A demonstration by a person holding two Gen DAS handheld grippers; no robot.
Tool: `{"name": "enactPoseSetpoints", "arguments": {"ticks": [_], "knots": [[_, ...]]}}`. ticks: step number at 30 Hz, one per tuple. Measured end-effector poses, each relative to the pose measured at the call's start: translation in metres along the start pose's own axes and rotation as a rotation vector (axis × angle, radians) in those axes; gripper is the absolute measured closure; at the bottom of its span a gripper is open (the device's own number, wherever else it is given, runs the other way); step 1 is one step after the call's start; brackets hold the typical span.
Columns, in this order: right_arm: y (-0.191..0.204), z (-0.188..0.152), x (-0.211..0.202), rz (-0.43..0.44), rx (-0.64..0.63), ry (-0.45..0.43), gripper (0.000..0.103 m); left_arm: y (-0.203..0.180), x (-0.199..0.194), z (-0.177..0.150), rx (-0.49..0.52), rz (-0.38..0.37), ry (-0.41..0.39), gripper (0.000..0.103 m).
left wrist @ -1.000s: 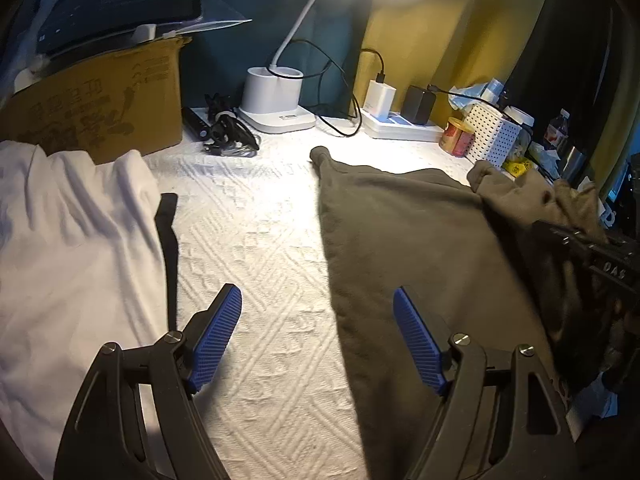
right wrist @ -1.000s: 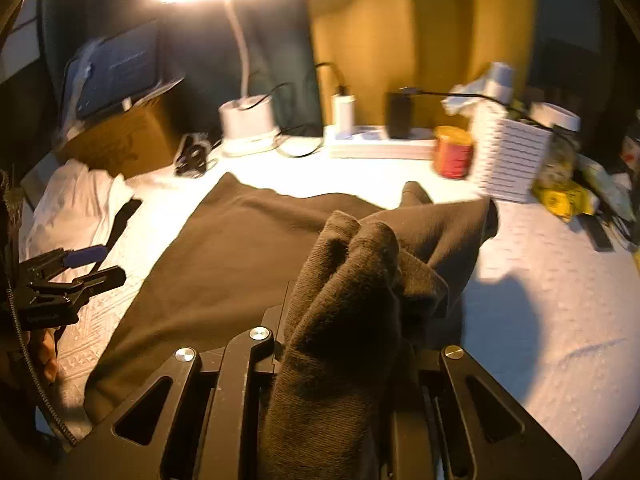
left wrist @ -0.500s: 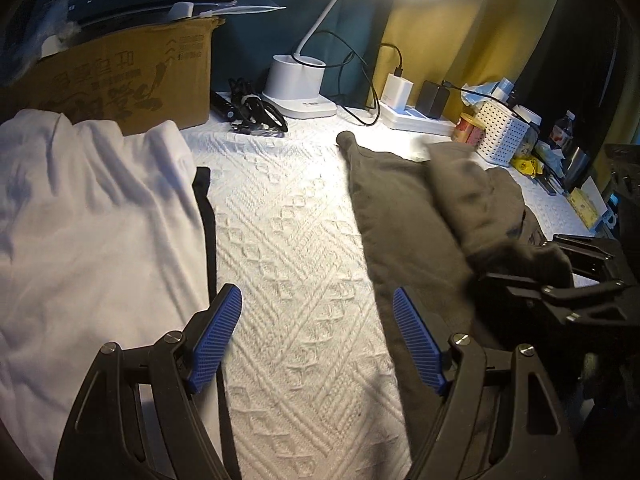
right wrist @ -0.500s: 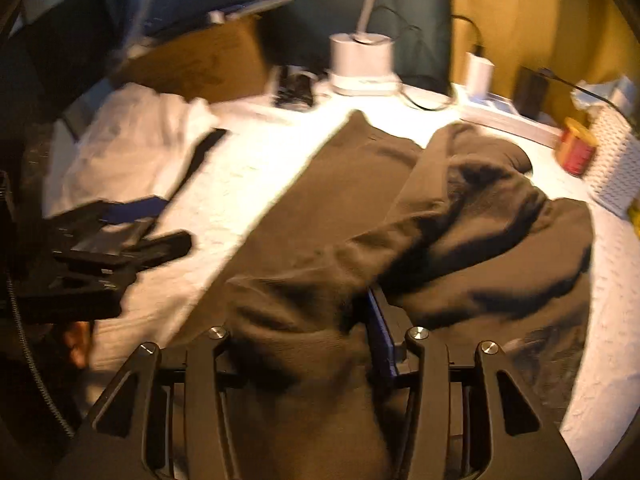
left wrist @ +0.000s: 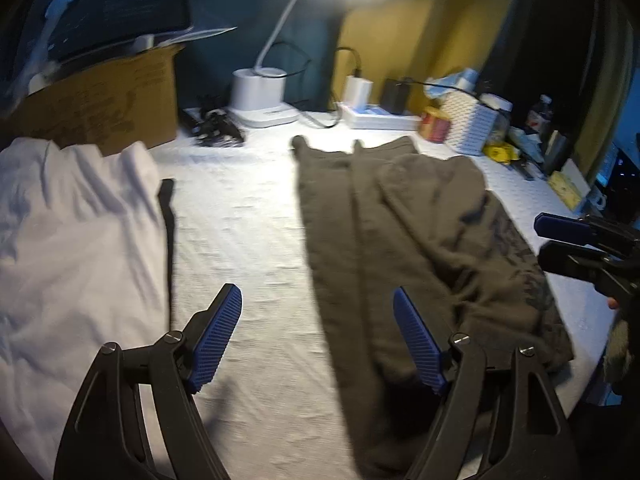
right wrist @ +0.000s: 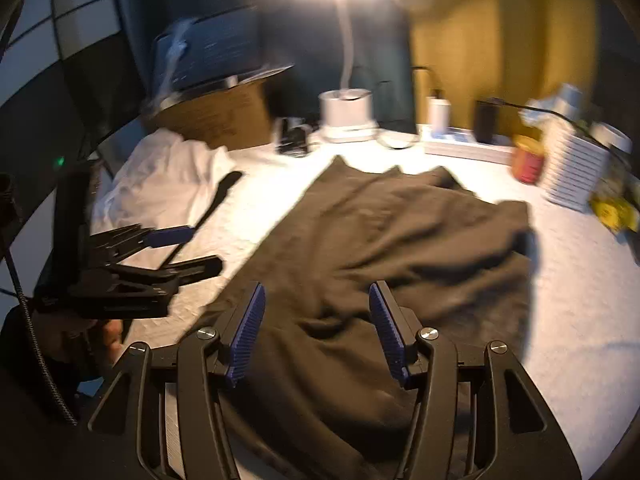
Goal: Fold small clothes
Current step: 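Fold the held end over the shirt with the right tool and release, then press the folded shirt with the left tool while the right tool hovers open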
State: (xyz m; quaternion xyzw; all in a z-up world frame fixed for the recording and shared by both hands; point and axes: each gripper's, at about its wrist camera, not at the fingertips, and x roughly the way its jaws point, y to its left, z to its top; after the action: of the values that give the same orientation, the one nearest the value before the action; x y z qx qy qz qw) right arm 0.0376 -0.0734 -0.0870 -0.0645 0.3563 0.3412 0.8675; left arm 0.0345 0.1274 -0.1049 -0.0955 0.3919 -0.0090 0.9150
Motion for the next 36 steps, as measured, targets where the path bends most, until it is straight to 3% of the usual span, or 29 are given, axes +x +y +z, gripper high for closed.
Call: {"name": "enactPoseSetpoints", "arguments": {"ticks": [6, 11, 12, 13, 15, 16, 20, 26, 33, 35, 36], "knots": [[-0.049, -0.028, -0.028, -0.079, 0.104, -0.027, 0.046, -0.039, -0.006, 0.005, 0.031, -0.092, -0.034, 0.025], [-0.074, -0.053, -0.039, -0.117, 0.155, -0.024, 0.045, -0.068, 0.022, -0.001, 0.127, -0.135, 0.038, 0.026], [-0.077, -0.057, -0.039, -0.121, 0.162, -0.020, 0.046, -0.072, 0.029, -0.005, 0.142, -0.134, 0.062, 0.040], [-0.080, -0.062, -0.039, -0.126, 0.168, -0.014, 0.046, -0.075, 0.036, -0.009, 0.158, -0.139, 0.094, 0.071], [-0.084, -0.070, -0.037, -0.130, 0.172, -0.004, 0.046, -0.078, 0.042, -0.017, 0.180, -0.127, 0.147, 0.098], [-0.085, -0.073, -0.036, -0.130, 0.173, 0.000, 0.045, -0.078, 0.039, -0.021, 0.193, -0.106, 0.146, 0.100], [-0.088, -0.083, -0.031, -0.114, 0.176, 0.021, 0.045, -0.072, 0.014, -0.031, 0.184, -0.064, 0.125, 0.101], [-0.086, -0.089, -0.020, -0.077, 0.158, 0.050, 0.046, -0.060, 0.002, -0.055, 0.146, 0.018, 0.190, 0.101], [-0.090, -0.075, -0.016, -0.065, 0.132, 0.038, 0.045, -0.045, -0.002, -0.035, 0.065, 0.070, 0.159, 0.100], [-0.094, -0.069, -0.015, -0.070, 0.128, 0.029, 0.046, -0.045, 0.004, -0.024, 0.076, 0.068, 0.150, 0.089], [-0.097, -0.066, -0.015, -0.073, 0.128, 0.025, 0.046, -0.045, 0.006, -0.020, 0.079, 0.065, 0.145, 0.065]]}}
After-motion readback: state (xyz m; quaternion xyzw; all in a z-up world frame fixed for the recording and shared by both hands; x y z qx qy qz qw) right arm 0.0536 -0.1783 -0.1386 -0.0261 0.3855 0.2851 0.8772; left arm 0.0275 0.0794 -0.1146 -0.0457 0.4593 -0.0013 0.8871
